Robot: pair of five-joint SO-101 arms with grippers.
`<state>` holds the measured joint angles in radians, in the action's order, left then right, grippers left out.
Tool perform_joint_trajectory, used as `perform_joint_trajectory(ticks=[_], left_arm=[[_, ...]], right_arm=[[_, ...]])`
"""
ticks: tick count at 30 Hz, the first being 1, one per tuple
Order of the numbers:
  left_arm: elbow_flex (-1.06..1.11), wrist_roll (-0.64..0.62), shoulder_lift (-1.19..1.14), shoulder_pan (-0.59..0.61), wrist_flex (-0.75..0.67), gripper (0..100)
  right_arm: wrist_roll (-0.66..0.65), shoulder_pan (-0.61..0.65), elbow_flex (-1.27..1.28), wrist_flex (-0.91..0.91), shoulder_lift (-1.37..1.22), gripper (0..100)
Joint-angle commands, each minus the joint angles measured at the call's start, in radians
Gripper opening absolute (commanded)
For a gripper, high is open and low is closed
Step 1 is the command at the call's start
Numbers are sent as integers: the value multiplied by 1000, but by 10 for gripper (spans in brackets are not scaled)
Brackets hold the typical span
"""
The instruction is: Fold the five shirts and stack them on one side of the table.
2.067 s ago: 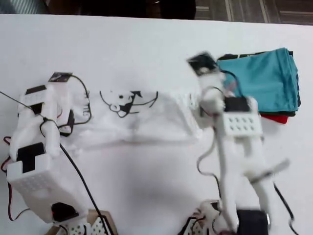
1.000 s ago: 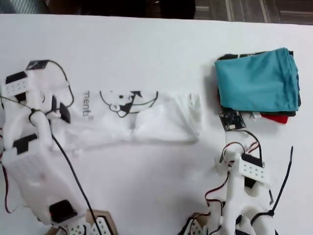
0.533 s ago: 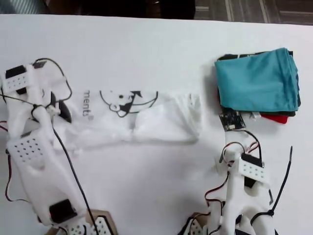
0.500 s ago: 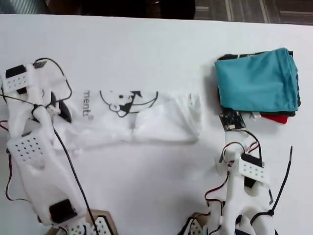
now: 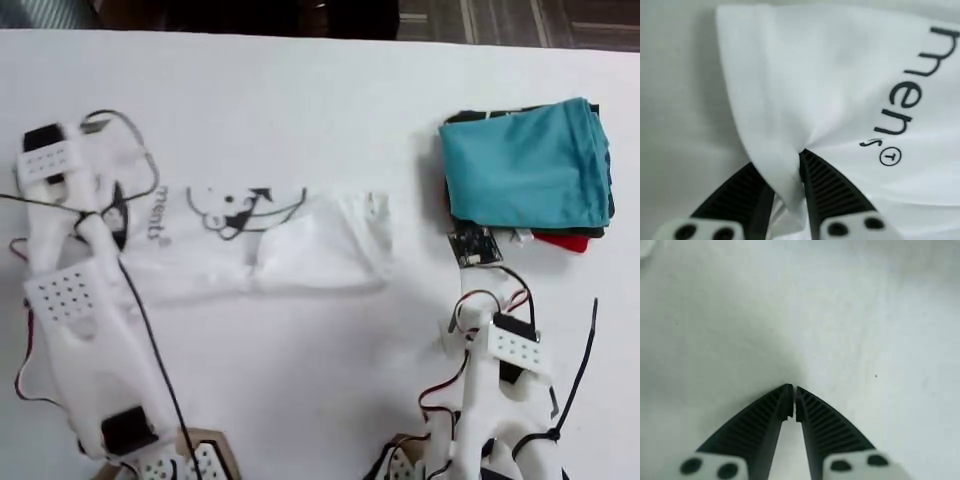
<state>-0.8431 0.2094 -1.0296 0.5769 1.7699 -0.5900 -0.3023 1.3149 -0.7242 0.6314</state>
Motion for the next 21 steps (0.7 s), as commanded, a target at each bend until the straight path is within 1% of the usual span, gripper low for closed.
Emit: perform_joint_trajectory(ticks=[1, 3, 6, 9, 11, 13, 16, 21], left_arm=[[-13, 64, 43, 147, 5, 25], [-13, 92, 80, 189, 8, 25], [-4, 163, 146, 218, 11, 25], [15, 206, 222, 210, 18, 25], [62, 224, 292, 183, 18, 25], [143, 235, 381, 135, 18, 25], [280, 230, 546, 31, 18, 25], [443, 229, 795, -230, 15, 25]], right_arm=[[-3, -8, 2, 21, 25, 22], [-3, -8, 2, 21, 25, 22], [-3, -8, 2, 21, 25, 22], [-3, -8, 2, 21, 25, 22], [-3, -8, 2, 21, 25, 22], [-3, -8, 2, 21, 25, 22], [-3, -8, 2, 21, 25, 22], [-3, -8, 2, 19, 25, 22]])
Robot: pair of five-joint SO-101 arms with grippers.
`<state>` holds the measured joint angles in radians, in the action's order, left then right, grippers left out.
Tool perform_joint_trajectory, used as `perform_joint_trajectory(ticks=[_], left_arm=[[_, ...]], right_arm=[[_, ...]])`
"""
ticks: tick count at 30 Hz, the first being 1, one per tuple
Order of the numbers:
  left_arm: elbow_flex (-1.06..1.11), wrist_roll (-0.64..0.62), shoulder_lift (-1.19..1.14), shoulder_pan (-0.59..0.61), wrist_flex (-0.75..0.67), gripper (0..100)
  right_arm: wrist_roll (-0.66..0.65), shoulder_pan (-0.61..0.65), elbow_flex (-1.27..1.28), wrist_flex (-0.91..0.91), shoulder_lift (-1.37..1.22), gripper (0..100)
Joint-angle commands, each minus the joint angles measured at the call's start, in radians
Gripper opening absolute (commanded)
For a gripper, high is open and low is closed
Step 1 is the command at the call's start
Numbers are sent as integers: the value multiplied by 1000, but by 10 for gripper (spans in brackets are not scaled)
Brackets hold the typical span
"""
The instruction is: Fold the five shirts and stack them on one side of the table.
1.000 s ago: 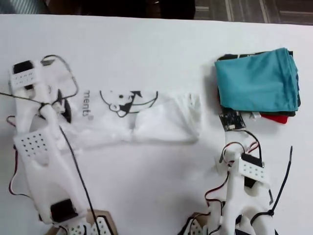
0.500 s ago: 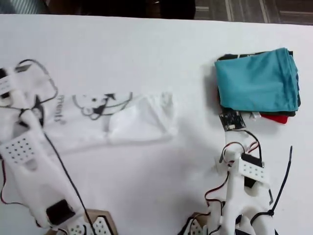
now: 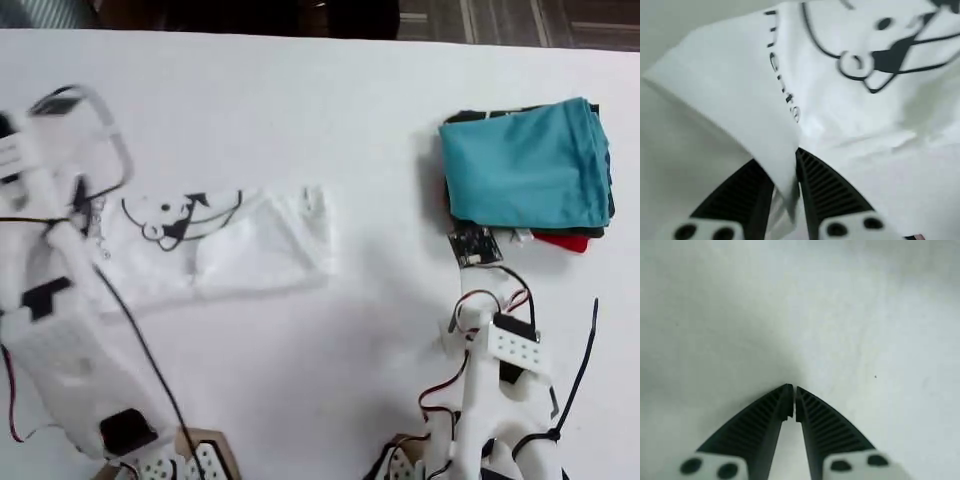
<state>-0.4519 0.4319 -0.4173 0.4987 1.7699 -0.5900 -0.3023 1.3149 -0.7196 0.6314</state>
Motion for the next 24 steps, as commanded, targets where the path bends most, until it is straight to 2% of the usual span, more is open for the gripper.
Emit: perform_joint_trajectory(ticks=[1, 5, 9, 14, 24], left_arm=[[64, 6, 216, -206, 15, 25], [71, -60, 281, -404, 14, 25], [73, -103, 232, -565, -20, 25], [73, -172, 129, -637, -100, 25], [71, -181, 25, -755, -192, 25]], right_arm=[[-3, -8, 2, 15, 25, 22], [-3, -8, 2, 15, 25, 22], [-3, -10, 2, 15, 25, 22], [-2, -12, 2, 15, 25, 22], [-2, -10, 2, 15, 25, 22]])
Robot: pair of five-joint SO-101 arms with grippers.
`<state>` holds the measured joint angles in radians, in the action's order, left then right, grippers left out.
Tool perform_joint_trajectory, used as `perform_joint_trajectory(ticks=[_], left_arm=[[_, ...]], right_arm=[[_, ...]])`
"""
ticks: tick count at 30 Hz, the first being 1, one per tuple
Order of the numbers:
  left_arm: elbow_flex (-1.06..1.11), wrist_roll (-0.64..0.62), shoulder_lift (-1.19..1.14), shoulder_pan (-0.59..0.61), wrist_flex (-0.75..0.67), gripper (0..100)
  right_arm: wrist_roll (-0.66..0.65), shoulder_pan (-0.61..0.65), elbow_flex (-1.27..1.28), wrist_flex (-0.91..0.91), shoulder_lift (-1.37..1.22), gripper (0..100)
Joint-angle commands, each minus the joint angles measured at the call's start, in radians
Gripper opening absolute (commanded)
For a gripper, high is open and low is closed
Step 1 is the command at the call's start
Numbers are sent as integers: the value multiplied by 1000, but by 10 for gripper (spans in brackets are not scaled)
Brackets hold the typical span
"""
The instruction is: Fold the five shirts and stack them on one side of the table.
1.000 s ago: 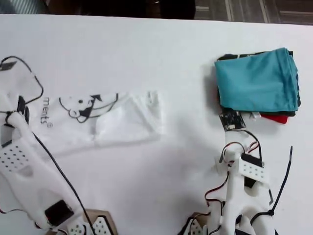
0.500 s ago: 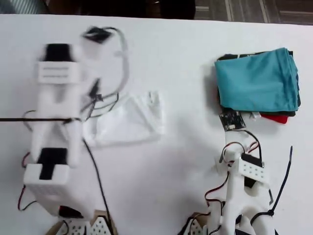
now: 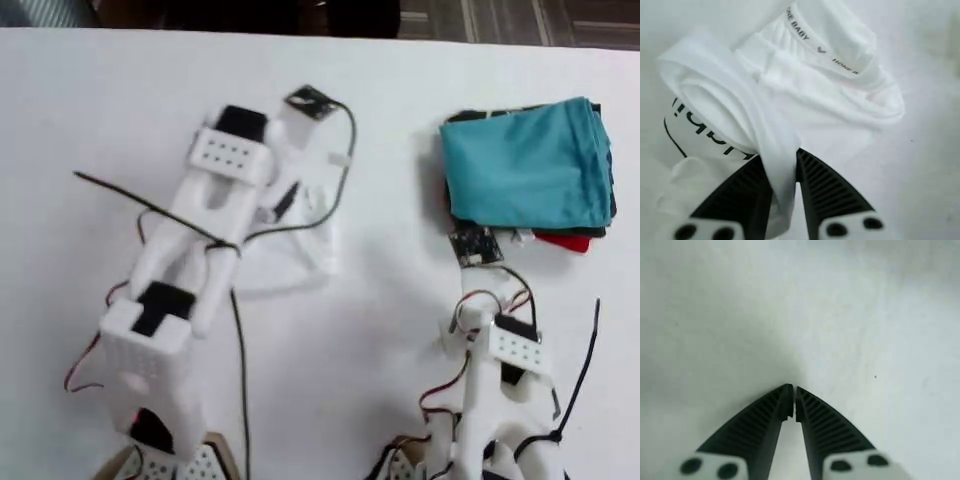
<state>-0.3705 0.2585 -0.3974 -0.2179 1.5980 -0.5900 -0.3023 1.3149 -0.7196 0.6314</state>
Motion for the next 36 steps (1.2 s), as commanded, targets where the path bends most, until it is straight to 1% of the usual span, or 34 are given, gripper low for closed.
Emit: perform_joint_trajectory(ticks=[1, 13, 20, 22, 24, 27, 28, 33, 36], left_arm=[[-10, -8, 0, -44, -20, 25], [-10, -9, -5, -51, -104, 25], [-10, -9, -6, -51, -104, 28], [-10, -9, -6, -51, -98, 48], [-10, -9, -5, -51, -78, 121], [-12, -9, 3, -48, -44, 269], [-21, -9, 5, -43, -31, 294], [-196, -3, 21, -12, 74, 244], [-323, -3, 21, 46, 135, 232]], right_arm=[[-2, -10, 2, 15, 25, 22], [-2, -8, 2, 15, 25, 22], [-2, -8, 2, 15, 25, 22], [-2, -8, 2, 16, 25, 22], [-2, -8, 2, 16, 27, 22], [-2, -8, 2, 16, 27, 22], [-2, -8, 2, 16, 27, 22], [-2, -8, 2, 15, 27, 22], [-2, -8, 2, 15, 27, 22]])
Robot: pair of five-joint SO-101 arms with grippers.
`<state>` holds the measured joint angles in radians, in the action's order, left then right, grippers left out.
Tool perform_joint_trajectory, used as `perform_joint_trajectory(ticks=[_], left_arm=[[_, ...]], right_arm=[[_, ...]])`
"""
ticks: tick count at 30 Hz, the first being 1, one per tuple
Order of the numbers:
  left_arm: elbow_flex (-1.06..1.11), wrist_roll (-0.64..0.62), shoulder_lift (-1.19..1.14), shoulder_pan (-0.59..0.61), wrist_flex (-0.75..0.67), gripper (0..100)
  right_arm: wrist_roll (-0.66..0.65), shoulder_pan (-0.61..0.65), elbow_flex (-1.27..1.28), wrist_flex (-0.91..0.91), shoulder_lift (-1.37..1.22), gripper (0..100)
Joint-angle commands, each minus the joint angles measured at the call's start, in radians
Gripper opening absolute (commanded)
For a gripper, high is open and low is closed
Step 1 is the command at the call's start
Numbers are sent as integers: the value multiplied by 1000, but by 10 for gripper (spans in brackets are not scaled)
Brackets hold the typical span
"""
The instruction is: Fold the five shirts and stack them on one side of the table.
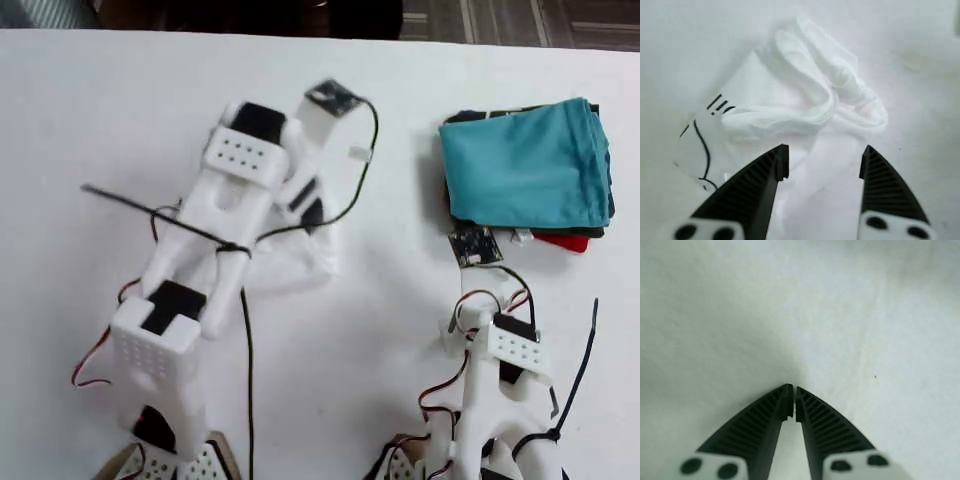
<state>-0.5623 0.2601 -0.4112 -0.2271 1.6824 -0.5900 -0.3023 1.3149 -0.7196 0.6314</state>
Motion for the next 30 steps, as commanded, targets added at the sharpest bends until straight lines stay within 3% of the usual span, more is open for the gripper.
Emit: perform_joint_trajectory(ticks=[1, 4, 11, 14, 17, 21, 26, 30], left_arm=[[-160, -3, 34, 83, 72, 215], [-163, -3, 32, 189, 81, 24], [-96, 74, 43, 528, 92, 26], [-36, 114, 58, 681, 100, 27], [67, 195, 98, 819, 80, 27], [272, 261, 196, 1016, -54, 27], [650, 288, 341, 1198, -245, 27], [914, 176, 430, 1293, -359, 27]], right_arm=[[-2, -8, 2, 15, 27, 22], [-2, -8, 2, 15, 25, 22], [-3, -7, -26, 10, 30, 22], [-3, 30, -196, -111, 19, 50], [34, 157, -457, -317, 13, 79], [146, 398, -795, -495, -84, 20], [222, 684, -1054, -533, -338, 26], [230, 872, -1244, -506, -573, 22]])
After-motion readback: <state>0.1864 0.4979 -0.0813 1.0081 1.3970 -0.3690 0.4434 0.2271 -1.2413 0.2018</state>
